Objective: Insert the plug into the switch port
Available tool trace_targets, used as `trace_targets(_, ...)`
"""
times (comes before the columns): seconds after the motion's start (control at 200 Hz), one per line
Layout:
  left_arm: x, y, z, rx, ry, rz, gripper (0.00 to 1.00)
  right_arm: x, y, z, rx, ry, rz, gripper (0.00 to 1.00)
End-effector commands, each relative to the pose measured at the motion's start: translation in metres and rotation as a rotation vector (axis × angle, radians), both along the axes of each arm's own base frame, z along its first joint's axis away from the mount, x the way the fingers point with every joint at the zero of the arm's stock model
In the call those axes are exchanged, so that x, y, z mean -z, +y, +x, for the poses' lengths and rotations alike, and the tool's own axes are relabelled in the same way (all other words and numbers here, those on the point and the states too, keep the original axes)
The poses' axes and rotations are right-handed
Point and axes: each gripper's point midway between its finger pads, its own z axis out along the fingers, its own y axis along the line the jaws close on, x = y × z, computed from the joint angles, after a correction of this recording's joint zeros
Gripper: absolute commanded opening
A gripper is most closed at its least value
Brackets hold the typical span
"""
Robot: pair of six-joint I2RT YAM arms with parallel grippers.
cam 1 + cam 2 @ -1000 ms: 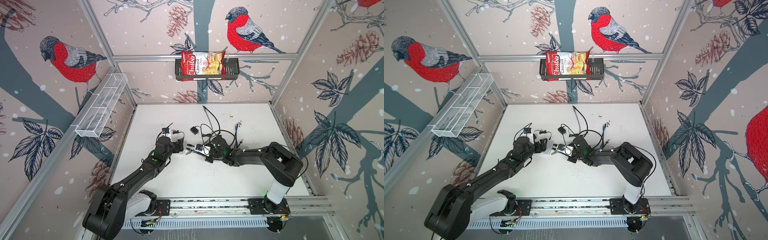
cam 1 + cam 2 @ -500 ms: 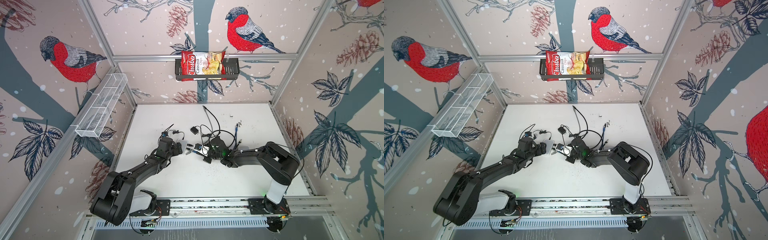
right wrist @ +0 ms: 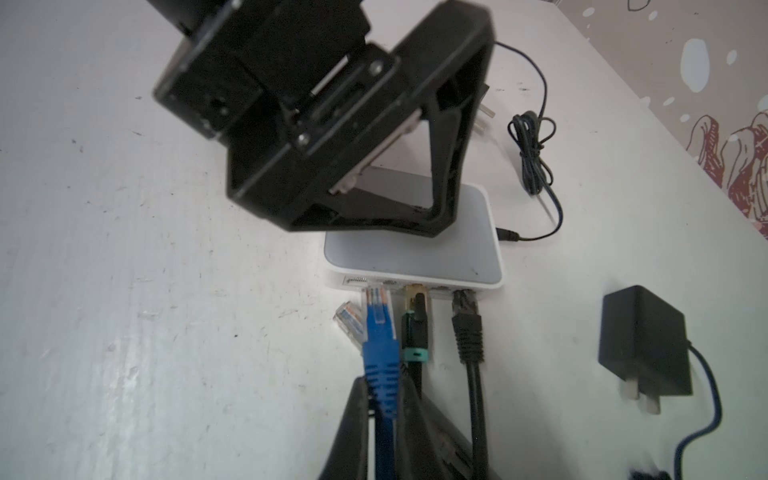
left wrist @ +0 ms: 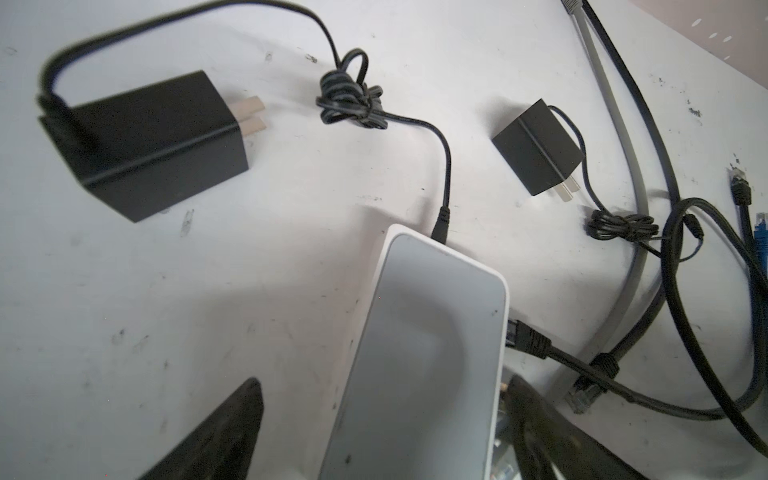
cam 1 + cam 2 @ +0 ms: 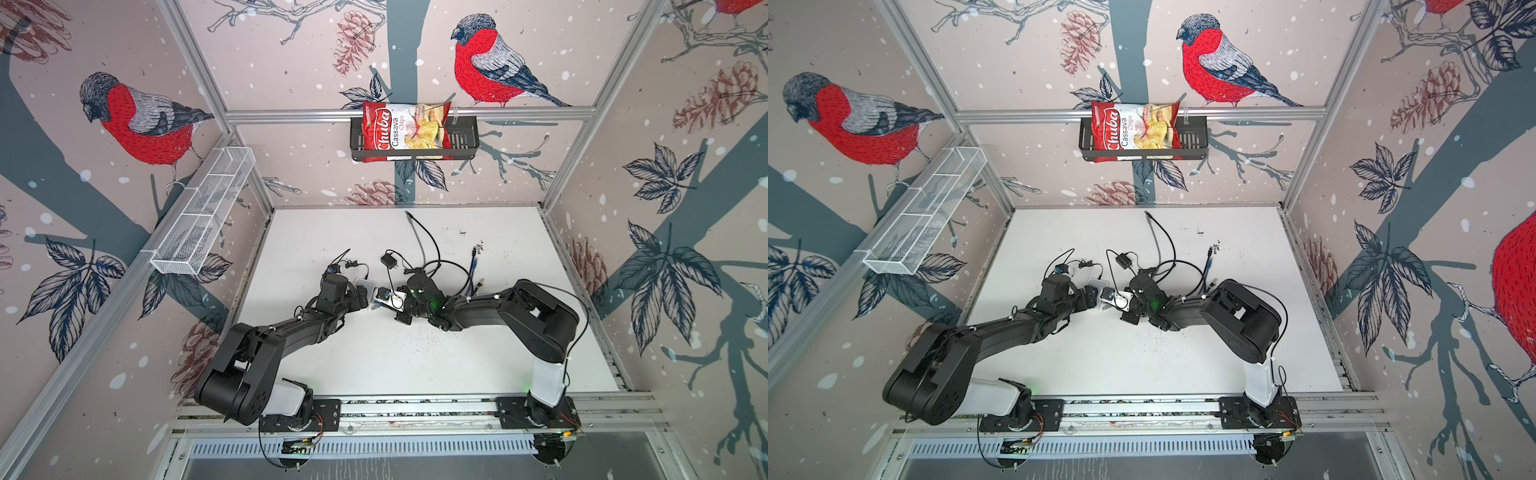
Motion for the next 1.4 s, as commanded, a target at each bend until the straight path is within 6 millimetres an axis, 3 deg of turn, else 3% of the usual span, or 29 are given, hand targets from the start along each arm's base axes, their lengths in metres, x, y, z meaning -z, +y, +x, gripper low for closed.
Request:
trace_targets(0.0, -0.005, -0.005, 0.007, 0.018, -0.029, -0.009, 0.9, 0.008, -0.001, 0.0, -0.003, -0.004, -0.033, 0.01)
trace_targets(0.165, 0.001, -0.006, 0.008, 0.026, -0.002, 0.002, 0.9, 0.015, 0.002, 0.0, -0.001, 0.007, -0.04, 0.01)
trace_targets(0.42, 0.003, -0.008, 0.01, 0.033, 0.0, 0.0, 0.9, 0.007, 0.012, 0.004, 0.002, 0.004, 0.003, 0.01)
trace_targets(0.585, 0.003, -0.008, 0.01, 0.032, -0.003, 0.003, 0.9, 0.019, 0.015, 0.01, 0.002, -0.008, -0.067, 0.0)
trace_targets(0.785, 0.003, -0.009, 0.012, 0.037, -0.011, 0.001, 0.9, 0.031, 0.007, 0.005, -0.017, -0.015, -0.13, 0.0)
trace_targets(0.976, 0.004, -0.009, 0.012, 0.038, -0.01, 0.003, 0.89, 0.043, -0.008, -0.014, -0.069, 0.014, -0.193, 0.0)
trace_targets(1.101, 0.004, -0.008, 0.013, 0.038, -0.015, 0.012, 0.89, 0.039, -0.018, -0.026, -0.093, 0.022, -0.193, 0.0)
trace_targets(1.196, 0.003, -0.006, 0.013, 0.035, -0.021, 0.018, 0.89, 0.029, -0.017, -0.019, -0.052, -0.004, -0.161, 0.0)
trace_targets(1.396, -0.001, -0.007, 0.013, 0.038, -0.039, 0.011, 0.89, 0.008, 0.006, -0.002, -0.008, -0.005, -0.059, 0.0)
